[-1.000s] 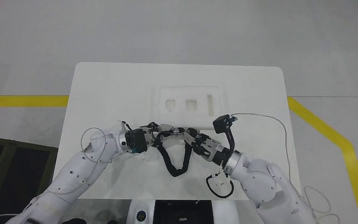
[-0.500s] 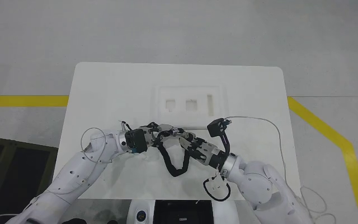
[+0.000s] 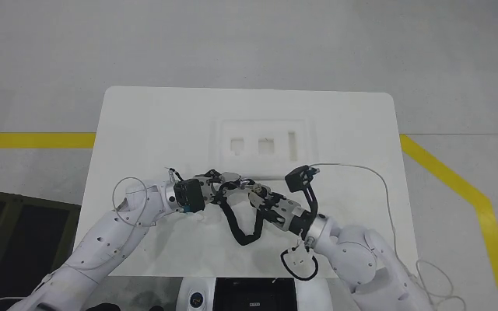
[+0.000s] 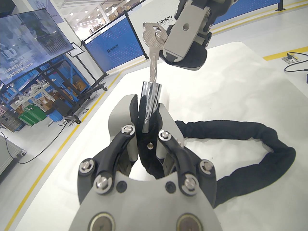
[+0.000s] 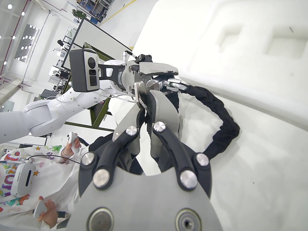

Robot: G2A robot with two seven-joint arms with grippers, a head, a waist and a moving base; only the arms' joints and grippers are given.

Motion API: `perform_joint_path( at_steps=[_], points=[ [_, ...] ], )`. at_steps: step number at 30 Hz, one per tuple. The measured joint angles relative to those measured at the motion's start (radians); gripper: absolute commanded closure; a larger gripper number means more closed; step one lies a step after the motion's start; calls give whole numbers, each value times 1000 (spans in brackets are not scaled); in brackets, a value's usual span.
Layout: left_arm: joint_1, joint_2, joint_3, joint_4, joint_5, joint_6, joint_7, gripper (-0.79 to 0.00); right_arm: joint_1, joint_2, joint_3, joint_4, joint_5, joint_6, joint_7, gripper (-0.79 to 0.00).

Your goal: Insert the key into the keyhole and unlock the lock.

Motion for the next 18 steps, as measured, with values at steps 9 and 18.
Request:
perform_joint_path(
  at_steps=[9, 18],
  points=[
    [0, 0, 0, 0, 0, 0, 0, 0, 19, -6, -31, 6, -19, 16, 12, 0],
    [0, 0, 0, 0, 0, 0, 0, 0, 39, -11, -41, 25, -12, 48, 20, 0]
  ],
)
